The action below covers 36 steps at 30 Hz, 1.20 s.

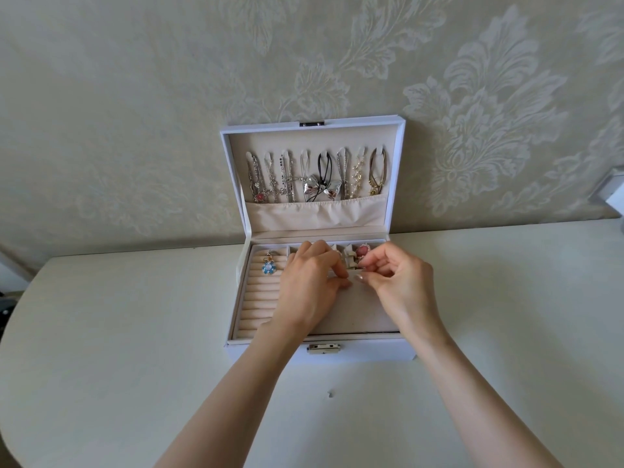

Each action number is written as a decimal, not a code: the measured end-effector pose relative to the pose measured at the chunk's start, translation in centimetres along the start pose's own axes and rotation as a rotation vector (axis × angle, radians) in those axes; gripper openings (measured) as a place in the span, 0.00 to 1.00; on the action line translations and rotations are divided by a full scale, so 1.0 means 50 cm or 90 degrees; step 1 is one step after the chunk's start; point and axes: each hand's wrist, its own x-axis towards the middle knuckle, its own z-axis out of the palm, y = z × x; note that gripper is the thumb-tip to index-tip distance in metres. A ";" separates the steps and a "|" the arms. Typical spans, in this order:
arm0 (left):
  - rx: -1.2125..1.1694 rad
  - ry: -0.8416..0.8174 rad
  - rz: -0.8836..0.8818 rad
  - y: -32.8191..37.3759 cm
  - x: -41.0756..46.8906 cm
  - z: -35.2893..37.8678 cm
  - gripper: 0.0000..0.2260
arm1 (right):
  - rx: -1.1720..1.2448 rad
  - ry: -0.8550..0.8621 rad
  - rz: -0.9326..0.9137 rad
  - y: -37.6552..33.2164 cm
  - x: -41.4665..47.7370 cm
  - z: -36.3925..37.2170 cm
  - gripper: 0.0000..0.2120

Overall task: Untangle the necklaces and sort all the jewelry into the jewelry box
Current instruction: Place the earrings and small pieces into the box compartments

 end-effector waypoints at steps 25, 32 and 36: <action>0.034 -0.003 0.103 -0.010 -0.015 -0.002 0.00 | 0.002 -0.001 -0.019 -0.004 0.000 -0.001 0.13; 0.057 0.032 0.167 -0.028 -0.043 -0.008 0.11 | 0.001 -0.026 -0.055 -0.008 -0.002 -0.005 0.17; -0.002 0.061 0.120 -0.028 -0.043 -0.012 0.08 | -0.023 -0.045 -0.100 -0.012 -0.006 -0.003 0.18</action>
